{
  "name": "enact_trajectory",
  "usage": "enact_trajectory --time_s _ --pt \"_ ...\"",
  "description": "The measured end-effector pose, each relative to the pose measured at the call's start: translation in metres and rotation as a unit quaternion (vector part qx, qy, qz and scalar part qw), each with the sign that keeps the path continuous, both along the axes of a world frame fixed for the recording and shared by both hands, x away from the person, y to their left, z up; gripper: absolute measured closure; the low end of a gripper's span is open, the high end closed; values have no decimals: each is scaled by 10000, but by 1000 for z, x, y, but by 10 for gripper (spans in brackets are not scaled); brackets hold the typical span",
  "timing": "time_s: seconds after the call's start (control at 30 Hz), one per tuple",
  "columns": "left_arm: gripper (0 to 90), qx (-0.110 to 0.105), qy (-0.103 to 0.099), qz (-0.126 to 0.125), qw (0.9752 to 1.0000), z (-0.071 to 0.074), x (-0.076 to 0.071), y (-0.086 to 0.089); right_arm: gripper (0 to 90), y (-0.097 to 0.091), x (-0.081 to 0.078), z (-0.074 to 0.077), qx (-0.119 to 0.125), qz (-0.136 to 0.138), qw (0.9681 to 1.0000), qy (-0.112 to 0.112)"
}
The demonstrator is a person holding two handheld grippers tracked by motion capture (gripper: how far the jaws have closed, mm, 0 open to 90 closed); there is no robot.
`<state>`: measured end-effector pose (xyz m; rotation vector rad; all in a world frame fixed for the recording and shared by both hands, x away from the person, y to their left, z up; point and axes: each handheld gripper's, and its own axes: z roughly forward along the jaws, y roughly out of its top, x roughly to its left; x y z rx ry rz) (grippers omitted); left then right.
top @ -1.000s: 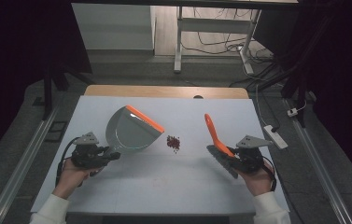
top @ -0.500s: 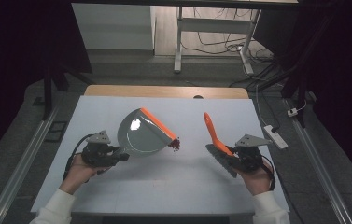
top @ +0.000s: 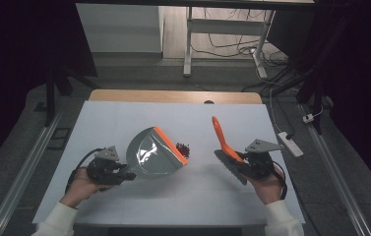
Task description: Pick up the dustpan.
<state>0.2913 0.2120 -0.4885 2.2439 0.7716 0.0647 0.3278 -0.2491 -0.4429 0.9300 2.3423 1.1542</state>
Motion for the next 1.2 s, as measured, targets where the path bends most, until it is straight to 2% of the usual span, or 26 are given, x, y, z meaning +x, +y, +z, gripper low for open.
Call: enact_trajectory --time_s 0.2,0.47,0.6,0.77,0.93,1.2 --pt "617 101 113 -170 9997 -2 -1 -1 703 14 11 2 12 84 10000 -7" --pt "617 293 276 -214 9990 -7 1 -3 703 33 26 1 48 160 9999 -4" --pt "617 310 357 -256 9986 -10 3 -7 703 39 32 -1 26 191 9998 16" --pt "617 463 458 -292 9974 -16 5 -12 703 45 40 -1 103 194 9998 9" --pt "617 490 505 -270 9972 -19 6 -13 703 54 50 -1 129 230 9997 -4" --pt "617 460 561 -290 9969 -22 9 -13 703 71 65 -3 24 302 9995 -18"
